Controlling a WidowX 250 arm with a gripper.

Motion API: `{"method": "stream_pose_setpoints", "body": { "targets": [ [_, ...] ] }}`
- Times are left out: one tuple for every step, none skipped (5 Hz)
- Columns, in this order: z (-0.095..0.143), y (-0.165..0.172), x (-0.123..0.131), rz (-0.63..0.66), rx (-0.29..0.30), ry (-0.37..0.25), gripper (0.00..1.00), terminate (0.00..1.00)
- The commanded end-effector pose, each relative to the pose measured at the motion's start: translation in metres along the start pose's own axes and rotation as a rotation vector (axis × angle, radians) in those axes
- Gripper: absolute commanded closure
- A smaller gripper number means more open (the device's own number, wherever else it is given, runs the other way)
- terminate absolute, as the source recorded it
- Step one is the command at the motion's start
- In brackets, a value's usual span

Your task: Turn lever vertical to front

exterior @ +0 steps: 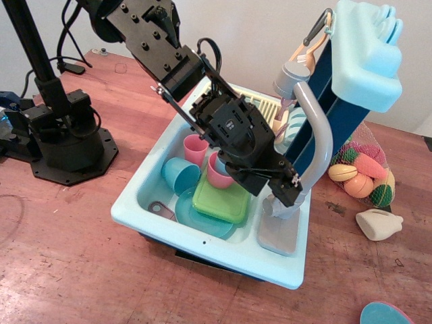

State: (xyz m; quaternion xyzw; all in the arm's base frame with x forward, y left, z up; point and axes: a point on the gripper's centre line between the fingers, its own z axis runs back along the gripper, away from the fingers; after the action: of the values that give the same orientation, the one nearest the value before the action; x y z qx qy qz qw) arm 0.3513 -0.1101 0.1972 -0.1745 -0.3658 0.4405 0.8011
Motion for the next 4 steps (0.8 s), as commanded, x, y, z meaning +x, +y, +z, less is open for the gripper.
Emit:
{"method": "stream_pose_setpoints", "body": {
  "targets": [
    [0.0,0.0,0.0,0.0,0.0,0.0,0.0,0.0],
    [-0.007,-0.001,0.004,-0.004,-0.005,-0.002,0.0,0.0],
    [-0.011,-0.003,0.009,-0.014,-0.005,-0.013,0.0,0.0],
    [-0.016,-0.004,0.013,-0.013,-0.013,-0.024,0.0,0.0]
  ]
}}
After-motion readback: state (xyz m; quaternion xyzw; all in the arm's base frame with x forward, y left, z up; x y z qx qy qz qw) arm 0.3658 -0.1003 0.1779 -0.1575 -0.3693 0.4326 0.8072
